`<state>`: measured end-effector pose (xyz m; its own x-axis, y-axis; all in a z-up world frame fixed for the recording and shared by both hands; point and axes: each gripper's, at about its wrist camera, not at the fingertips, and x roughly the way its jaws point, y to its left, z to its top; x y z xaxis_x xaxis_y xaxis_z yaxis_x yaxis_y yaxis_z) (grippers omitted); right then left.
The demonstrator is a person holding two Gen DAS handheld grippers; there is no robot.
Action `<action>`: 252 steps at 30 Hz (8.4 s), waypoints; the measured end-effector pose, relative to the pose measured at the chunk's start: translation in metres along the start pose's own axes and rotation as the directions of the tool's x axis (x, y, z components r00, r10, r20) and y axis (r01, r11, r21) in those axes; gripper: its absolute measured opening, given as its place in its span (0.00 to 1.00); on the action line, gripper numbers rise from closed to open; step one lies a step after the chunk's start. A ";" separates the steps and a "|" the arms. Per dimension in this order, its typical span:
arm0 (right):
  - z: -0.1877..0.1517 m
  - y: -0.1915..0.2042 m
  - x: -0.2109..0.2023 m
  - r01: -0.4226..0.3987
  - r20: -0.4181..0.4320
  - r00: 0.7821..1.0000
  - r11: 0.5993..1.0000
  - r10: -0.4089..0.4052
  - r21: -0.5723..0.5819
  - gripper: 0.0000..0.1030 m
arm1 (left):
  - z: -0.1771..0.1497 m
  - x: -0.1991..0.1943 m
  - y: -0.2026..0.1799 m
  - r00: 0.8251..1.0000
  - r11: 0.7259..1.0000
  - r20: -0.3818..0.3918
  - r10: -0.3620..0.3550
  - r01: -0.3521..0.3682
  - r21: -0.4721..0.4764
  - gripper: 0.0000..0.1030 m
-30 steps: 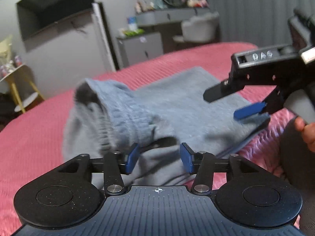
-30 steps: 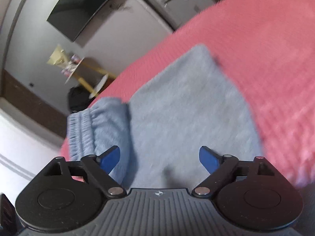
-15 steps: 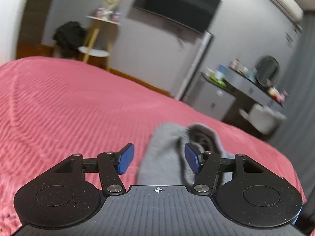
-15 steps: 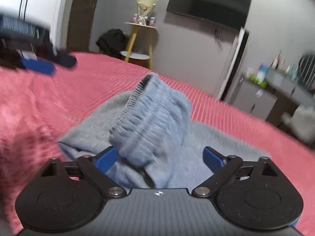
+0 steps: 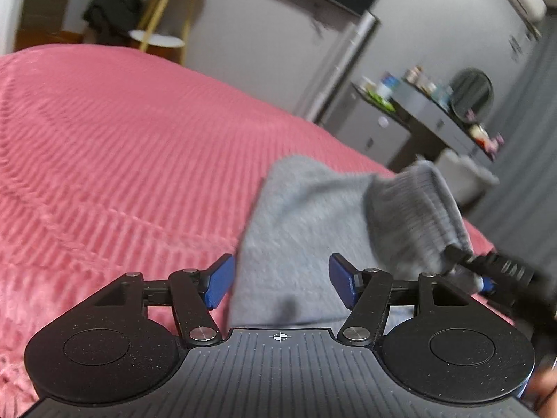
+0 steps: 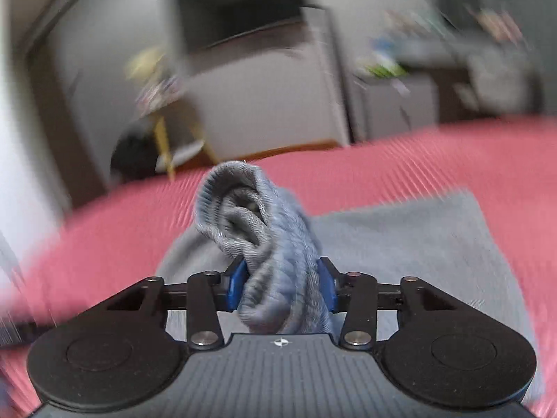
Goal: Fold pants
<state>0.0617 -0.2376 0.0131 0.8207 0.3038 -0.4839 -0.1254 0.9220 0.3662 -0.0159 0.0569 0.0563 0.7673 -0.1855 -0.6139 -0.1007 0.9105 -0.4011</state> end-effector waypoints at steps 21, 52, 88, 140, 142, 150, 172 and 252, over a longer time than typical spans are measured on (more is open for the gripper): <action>-0.003 -0.070 0.046 -0.083 -0.147 0.972 0.853 0.184 0.515 0.36 | -0.041 0.044 -0.048 0.967 0.938 -0.205 0.153 -0.077 0.338 0.72; -0.029 -0.136 0.011 0.044 -0.079 0.997 0.881 -0.007 0.470 0.44 | -0.054 0.047 -0.045 0.960 0.950 -0.195 0.199 -0.140 0.278 0.35; -0.019 -0.139 -0.018 0.082 -0.063 0.996 0.885 -0.060 0.459 0.42 | -0.044 0.023 -0.039 0.985 0.940 -0.066 0.162 -0.133 0.315 0.13; -0.042 -0.165 -0.030 -0.048 -0.053 0.994 0.797 0.100 0.602 0.38 | -0.047 0.049 0.031 0.938 0.821 -0.054 -0.342 0.270 -0.503 0.16; -0.041 -0.168 -0.039 -0.107 -0.009 0.989 0.759 0.147 0.642 0.38 | -0.045 0.041 0.032 0.929 0.807 -0.020 -0.369 0.310 -0.504 0.15; -0.040 -0.171 -0.029 0.080 -0.119 0.993 0.822 -0.014 0.564 0.41 | -0.052 0.048 0.020 0.947 0.881 -0.169 -0.273 0.175 -0.440 0.31; -0.036 -0.135 -0.018 0.075 -0.351 0.933 0.908 0.083 0.412 0.89 | -0.070 0.104 -0.005 0.856 0.782 -0.234 -0.460 0.266 -0.564 0.39; 0.043 -0.136 0.088 -0.063 -0.444 0.894 0.998 0.067 0.024 0.54 | 0.008 0.189 -0.021 0.923 0.948 -0.233 -0.306 0.318 0.013 0.33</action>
<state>0.1753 -0.3468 -0.0450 0.4778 0.4399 -0.7604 -0.1639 0.8950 0.4147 0.1357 0.0055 -0.0458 0.5914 -0.5363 -0.6022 0.1569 0.8090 -0.5664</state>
